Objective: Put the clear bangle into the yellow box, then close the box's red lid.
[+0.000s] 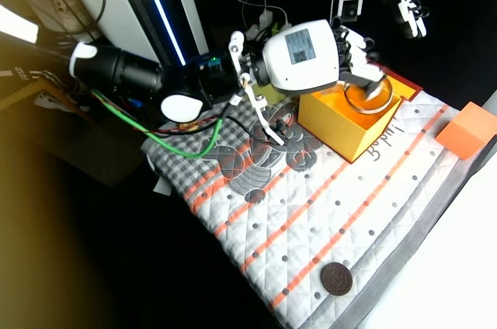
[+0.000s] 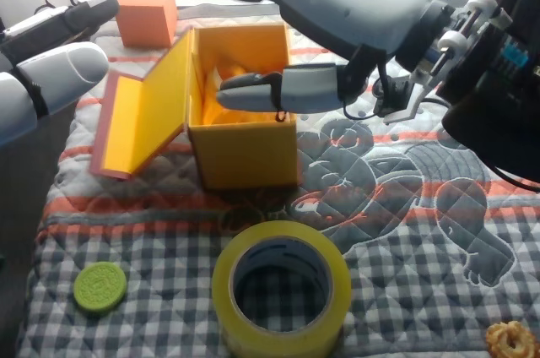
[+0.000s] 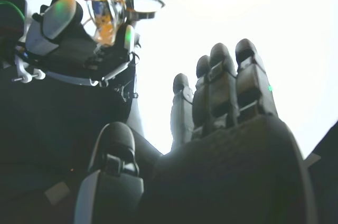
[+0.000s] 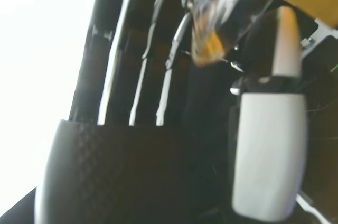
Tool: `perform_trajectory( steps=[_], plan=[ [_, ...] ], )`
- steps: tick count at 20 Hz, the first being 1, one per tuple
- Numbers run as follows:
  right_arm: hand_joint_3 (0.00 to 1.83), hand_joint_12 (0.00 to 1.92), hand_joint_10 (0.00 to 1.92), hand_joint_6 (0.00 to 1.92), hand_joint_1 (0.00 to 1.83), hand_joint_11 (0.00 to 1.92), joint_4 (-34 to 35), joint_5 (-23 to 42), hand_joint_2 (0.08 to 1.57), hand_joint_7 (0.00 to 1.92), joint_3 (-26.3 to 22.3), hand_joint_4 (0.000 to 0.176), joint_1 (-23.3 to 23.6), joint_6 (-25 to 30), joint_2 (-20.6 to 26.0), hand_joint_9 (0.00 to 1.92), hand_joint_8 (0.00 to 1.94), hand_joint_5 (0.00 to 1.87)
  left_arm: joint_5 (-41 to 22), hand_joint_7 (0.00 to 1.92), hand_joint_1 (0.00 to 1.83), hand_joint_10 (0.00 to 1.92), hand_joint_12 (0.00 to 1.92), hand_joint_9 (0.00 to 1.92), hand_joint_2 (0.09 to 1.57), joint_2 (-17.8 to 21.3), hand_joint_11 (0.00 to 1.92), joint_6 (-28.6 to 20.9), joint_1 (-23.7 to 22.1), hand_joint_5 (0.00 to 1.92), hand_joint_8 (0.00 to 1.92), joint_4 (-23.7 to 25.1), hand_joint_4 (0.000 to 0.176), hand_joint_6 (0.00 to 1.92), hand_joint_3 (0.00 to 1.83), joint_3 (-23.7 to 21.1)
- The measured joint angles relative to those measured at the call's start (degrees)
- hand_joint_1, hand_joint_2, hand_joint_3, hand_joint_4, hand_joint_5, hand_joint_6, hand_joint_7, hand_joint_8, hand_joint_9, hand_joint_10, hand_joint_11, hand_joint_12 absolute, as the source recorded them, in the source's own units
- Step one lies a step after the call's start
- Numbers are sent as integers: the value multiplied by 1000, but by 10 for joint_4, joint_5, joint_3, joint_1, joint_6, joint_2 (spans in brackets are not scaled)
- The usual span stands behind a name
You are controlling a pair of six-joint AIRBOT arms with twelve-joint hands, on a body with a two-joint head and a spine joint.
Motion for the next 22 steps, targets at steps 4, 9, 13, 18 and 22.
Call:
perform_trajectory(
  steps=[4, 9, 13, 18, 22],
  plan=[
    [6, 438, 1, 1, 173, 0, 3, 0, 1077, 35, -10, 114, 0, 0, 9, 76, 0, 73, 0, 209, 0, 4, 154, 192, 1189, 0, 1, -1, 0, 228, 3, 0, 172, 0, 0, -1],
    [4, 18, 0, 0, 254, 0, 59, 60, 1043, 137, -47, 140, -74, 1, 127, 47, 3, 122, -2, 234, 19, 2, 187, 219, 1193, 47, 0, -4, 39, 275, 3, 5, 167, 1, 0, -35],
    [10, 47, 0, 7, 200, 25, 104, 134, 1087, 123, -84, 135, -144, 0, 177, 45, 0, 193, -23, 345, 2, 8, 460, 296, 1224, 97, 0, -57, 111, 416, 7, 37, 136, 7, 0, -68],
    [0, 0, 13, 5, 266, 0, 123, 192, 1046, 273, -110, 150, -186, 0, 191, 106, 12, 267, 39, 431, 0, 6, 615, 411, 1282, 97, 0, -85, 156, 433, 6, 99, 130, 3, 8, -75],
    [4, 0, 18, 12, 262, 0, 140, 196, 1064, 302, -105, 173, -203, -1, 185, 141, 12, 304, 120, 458, 0, 5, 649, 425, 1325, 73, 62, -75, 129, 433, 9, 117, 13, 6, 1, -45]
  ],
)
